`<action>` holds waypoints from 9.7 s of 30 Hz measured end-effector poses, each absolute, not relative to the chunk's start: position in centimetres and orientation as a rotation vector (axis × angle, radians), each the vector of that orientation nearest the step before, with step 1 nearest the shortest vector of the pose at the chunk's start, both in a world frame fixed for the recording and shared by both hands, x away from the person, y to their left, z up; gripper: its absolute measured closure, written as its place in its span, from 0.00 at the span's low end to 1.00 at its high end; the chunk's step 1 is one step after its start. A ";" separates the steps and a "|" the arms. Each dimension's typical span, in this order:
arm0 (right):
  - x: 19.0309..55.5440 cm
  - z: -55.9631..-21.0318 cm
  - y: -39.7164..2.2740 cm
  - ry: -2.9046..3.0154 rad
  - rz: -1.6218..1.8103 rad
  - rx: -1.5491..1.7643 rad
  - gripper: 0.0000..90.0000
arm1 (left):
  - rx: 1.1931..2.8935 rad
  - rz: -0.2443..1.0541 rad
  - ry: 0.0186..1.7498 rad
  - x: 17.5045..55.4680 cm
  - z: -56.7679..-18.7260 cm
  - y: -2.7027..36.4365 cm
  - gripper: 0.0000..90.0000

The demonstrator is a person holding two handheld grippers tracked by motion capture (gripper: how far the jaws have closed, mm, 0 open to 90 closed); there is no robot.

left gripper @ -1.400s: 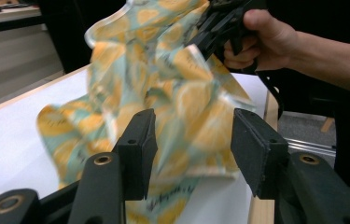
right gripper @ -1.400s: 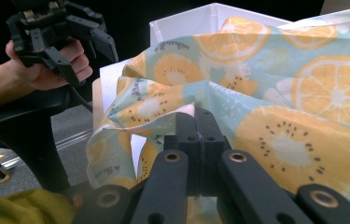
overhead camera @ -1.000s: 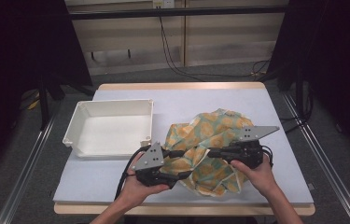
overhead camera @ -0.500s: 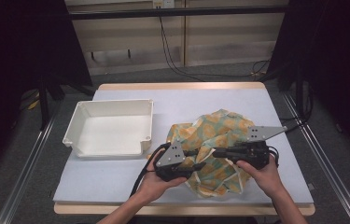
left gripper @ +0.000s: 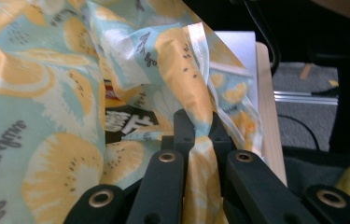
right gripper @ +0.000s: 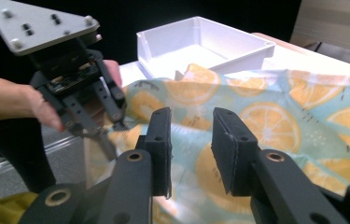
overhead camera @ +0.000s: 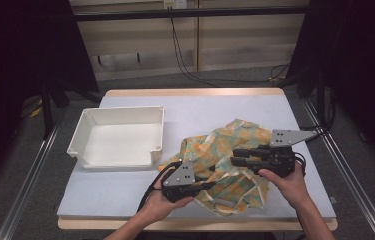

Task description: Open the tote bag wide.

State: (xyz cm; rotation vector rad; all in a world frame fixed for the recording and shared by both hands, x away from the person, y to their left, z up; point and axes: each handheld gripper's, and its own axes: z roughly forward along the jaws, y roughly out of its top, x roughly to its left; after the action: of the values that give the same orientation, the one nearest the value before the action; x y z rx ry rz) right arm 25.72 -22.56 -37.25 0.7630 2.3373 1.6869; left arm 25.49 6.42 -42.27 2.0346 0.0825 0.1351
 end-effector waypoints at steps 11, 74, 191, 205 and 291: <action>28.1 -35.2 -20.7 2.380 1.627 0.738 0.74 | 2.098 0.112 0.036 24.7 -43.5 6.6 0.97; 39.6 -40.1 -15.5 2.543 1.488 0.903 1.00 | 2.130 0.073 -0.058 23.3 -43.6 6.6 0.96; 23.1 -43.0 -25.8 2.452 1.477 0.923 1.00 | 2.020 0.110 0.512 33.0 -44.0 11.6 0.99; 19.9 -44.5 -29.2 2.408 1.406 1.043 0.98 | 2.023 0.094 0.508 32.2 -43.9 12.3 0.96; 19.7 -46.0 -29.7 2.359 1.319 1.106 1.00 | 2.300 0.053 0.140 31.7 -43.2 -3.9 0.67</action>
State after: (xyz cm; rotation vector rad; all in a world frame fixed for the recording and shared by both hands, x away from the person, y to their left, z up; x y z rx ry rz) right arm 19.70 -29.67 -45.98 1.1062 2.3590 1.3188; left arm 31.68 -3.86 -43.22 2.3004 0.1402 0.0531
